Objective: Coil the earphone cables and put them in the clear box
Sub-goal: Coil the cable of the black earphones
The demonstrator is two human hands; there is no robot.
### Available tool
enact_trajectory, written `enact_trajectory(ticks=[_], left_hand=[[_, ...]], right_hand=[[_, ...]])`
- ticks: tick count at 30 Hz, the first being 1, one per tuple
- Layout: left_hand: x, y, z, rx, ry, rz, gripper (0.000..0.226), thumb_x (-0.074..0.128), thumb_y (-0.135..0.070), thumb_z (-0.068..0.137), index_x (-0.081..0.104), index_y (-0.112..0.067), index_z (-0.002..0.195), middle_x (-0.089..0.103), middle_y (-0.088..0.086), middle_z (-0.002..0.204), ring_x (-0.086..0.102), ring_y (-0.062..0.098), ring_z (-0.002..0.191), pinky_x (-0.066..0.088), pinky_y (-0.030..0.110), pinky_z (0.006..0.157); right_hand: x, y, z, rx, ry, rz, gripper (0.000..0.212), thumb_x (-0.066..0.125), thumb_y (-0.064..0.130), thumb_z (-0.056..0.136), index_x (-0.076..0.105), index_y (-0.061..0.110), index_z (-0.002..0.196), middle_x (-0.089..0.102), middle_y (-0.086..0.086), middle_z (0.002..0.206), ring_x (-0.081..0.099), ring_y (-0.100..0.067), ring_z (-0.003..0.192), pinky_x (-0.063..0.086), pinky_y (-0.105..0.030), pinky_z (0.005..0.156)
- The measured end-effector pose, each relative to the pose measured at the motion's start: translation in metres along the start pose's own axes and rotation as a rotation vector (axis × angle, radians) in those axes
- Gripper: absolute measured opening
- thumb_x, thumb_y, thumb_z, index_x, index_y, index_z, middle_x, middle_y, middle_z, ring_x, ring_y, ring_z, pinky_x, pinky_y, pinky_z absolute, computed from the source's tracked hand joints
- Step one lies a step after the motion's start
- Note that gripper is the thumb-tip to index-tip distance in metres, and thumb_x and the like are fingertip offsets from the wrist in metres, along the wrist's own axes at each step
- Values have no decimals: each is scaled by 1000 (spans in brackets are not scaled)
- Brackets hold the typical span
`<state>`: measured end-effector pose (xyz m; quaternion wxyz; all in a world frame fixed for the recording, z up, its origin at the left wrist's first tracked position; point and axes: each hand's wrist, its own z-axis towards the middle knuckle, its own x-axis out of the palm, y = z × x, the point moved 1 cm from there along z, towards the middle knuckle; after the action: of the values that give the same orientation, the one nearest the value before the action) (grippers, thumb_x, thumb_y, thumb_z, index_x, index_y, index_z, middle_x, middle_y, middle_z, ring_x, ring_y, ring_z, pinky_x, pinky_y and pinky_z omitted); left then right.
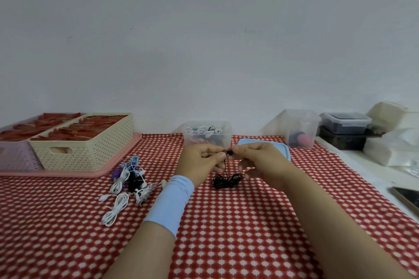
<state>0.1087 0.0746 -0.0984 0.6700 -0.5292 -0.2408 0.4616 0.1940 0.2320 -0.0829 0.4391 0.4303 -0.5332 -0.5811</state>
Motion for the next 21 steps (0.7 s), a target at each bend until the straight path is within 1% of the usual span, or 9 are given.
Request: enact_trajectory(ticks=[2, 5, 9, 12, 15, 18, 21], left_hand=[[-2, 0, 0, -1, 28, 2, 16, 68, 0, 88, 74, -3, 103, 73, 4, 68, 71, 19, 66, 62, 31, 66], [-2, -3, -3, -12, 71, -28, 17, 68, 1, 87, 73, -2, 103, 74, 8, 72, 71, 19, 67, 61, 29, 64], [-1, -5, -4, -31, 109, -49, 16, 68, 1, 88, 73, -4, 102, 74, 11, 74, 71, 19, 67, 60, 28, 63], [0, -5, -5, -55, 116, -91, 15, 67, 1, 88, 73, -9, 98, 73, 12, 73, 70, 19, 66, 59, 27, 61], [1, -5, -6, -66, 122, -117, 15, 67, 1, 88, 74, -10, 96, 73, 11, 72, 70, 19, 66, 59, 27, 62], [2, -6, -7, -66, 143, -125, 15, 67, 1, 88, 73, -7, 99, 73, 9, 73, 70, 16, 66, 59, 25, 62], [3, -8, -8, -62, 138, -103, 16, 67, 3, 87, 73, -2, 102, 73, 8, 72, 70, 14, 64, 57, 23, 60]], right_hand=[[-3, -1, 0, 5, 36, -2, 18, 66, 18, 95, 78, 5, 99, 77, -12, 100, 58, -11, 59, 48, -24, 50], [-6, -2, 0, 40, 66, 9, 12, 70, 15, 89, 81, 9, 91, 76, -9, 94, 57, -12, 58, 46, -23, 48], [-5, -2, 0, 98, 99, 19, 10, 72, 12, 86, 82, 15, 84, 73, -1, 76, 55, -10, 56, 43, -21, 44], [-6, -3, 0, 120, 113, 57, 14, 71, 9, 87, 82, 16, 81, 69, -1, 71, 54, -11, 55, 43, -20, 42], [-9, -3, 1, 141, 128, 68, 11, 71, 8, 86, 81, 14, 87, 69, -2, 71, 56, -11, 56, 44, -20, 42], [-10, -5, 3, 155, 121, 63, 17, 75, 10, 81, 79, 10, 98, 68, -4, 72, 58, -11, 56, 45, -21, 43], [-11, -7, 4, 152, 96, 50, 16, 73, 8, 85, 78, 8, 100, 69, -3, 72, 56, -10, 55, 45, -21, 43]])
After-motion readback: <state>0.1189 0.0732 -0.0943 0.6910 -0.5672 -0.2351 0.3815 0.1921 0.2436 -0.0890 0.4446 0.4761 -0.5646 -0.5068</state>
